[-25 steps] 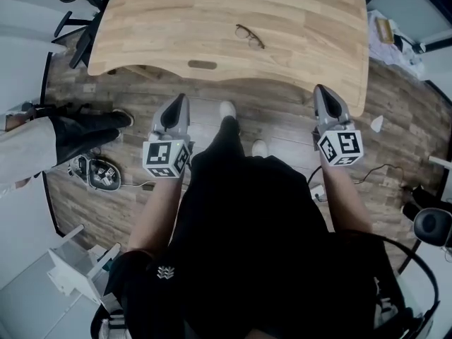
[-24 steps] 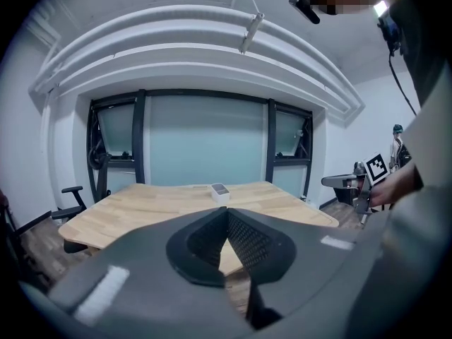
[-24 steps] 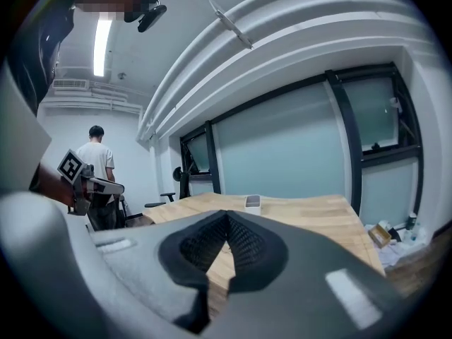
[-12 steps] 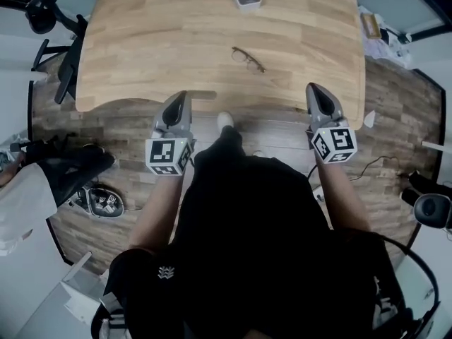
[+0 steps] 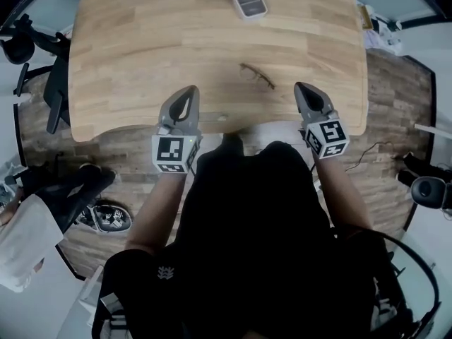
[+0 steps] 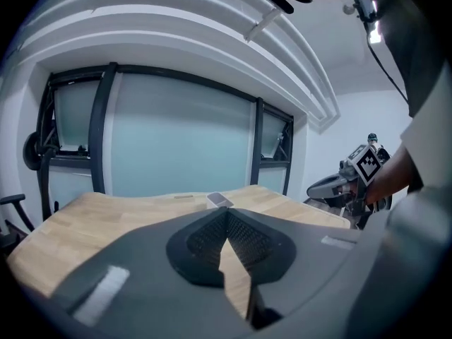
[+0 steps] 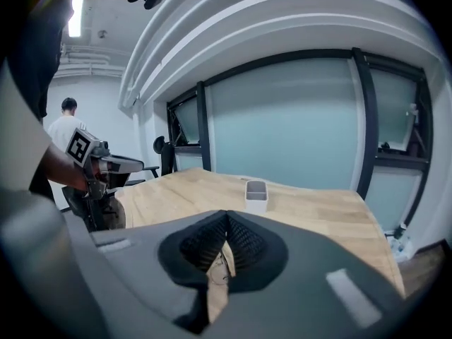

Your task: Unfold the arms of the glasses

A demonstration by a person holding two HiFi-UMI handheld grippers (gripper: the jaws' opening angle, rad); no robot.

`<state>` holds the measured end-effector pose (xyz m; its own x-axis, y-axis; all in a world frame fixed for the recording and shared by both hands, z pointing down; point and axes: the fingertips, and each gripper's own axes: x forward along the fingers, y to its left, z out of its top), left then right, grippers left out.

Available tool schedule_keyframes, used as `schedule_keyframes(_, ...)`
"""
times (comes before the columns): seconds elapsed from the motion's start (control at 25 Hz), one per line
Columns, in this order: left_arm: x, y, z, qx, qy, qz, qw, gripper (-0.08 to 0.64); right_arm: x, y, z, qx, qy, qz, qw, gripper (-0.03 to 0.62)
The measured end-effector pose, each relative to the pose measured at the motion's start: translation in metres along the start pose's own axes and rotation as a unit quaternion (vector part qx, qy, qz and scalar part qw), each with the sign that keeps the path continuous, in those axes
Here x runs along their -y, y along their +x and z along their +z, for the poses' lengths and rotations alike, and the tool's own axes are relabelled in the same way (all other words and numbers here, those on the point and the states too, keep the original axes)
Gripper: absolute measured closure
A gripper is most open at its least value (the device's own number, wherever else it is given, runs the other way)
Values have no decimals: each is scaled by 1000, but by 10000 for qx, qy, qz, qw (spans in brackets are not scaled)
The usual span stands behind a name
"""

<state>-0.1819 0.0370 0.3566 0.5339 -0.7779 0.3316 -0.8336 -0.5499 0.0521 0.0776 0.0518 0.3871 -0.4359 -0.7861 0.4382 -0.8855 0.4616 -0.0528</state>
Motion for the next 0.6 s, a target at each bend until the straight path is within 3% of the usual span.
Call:
schedule_keyframes(0.2,-14,32,-2,168,-11,-187,9997,552,-16,36,-5,-380,-288,423,9980,591)
schedule_keyframes(0.4,-23,59,-12,73,-115,-270,9995,552,-15,69,-15,-548,-400,553,9962,591)
schedule_keyframes(0.6,-24,89,-18,41,-19,-214,9998,554,-17,105,-37,-687,-676,1108,9892,591)
